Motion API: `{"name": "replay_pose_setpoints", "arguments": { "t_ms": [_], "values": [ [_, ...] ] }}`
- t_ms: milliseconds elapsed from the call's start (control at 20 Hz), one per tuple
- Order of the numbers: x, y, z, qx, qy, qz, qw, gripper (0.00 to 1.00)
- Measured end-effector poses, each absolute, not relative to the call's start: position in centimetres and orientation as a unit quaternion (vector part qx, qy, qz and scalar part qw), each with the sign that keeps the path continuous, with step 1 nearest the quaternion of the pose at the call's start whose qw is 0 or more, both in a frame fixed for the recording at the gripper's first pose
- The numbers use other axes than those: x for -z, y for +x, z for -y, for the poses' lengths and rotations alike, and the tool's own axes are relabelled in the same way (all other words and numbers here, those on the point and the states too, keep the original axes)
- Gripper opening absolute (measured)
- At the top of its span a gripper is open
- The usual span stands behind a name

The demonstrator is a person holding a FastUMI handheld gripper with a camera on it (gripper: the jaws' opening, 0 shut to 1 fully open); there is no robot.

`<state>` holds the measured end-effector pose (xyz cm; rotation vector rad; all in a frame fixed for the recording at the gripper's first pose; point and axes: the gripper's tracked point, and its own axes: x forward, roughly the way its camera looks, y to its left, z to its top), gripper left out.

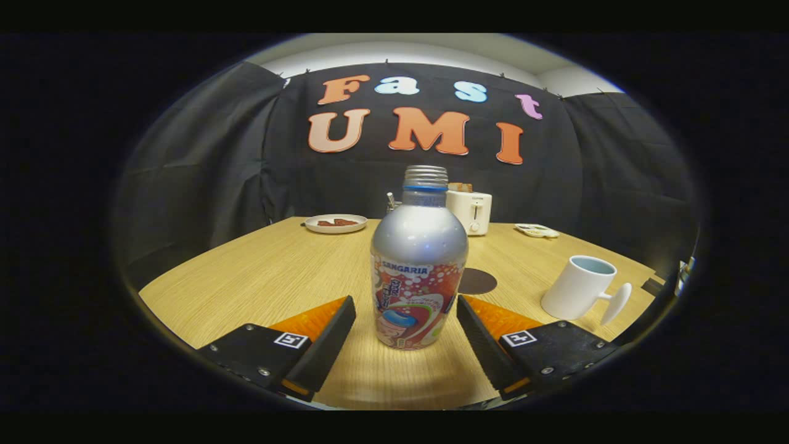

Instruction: Take the bottle from table, then pour the juice into the cup, finally place the bottle on the coaster

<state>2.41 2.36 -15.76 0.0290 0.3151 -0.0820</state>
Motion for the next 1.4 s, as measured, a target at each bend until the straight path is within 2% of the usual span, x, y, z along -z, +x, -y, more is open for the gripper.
{"name": "replay_pose_setpoints", "arguments": {
  "t_ms": [100, 150, 350, 600, 900, 1400],
  "values": [
    [15.8, 2.7, -1.9, 0.046, 0.011, -0.158, 0.986, 0.95],
    [15.8, 2.9, -1.8, 0.048, 0.012, -0.158, 0.986, 0.8],
    [15.4, 3.3, -1.3, 0.054, 0.023, -0.17, 0.984, 0.73],
    [13.6, 3.3, -1.8, 0.047, 0.09, -0.167, 0.981, 0.73],
    [11.8, 3.1, -0.4, 0.101, 0.187, -0.174, 0.962, 0.73],
    [8.3, 4.6, 2.4, 0.134, 0.416, -0.123, 0.891, 0.73]
  ]
}}
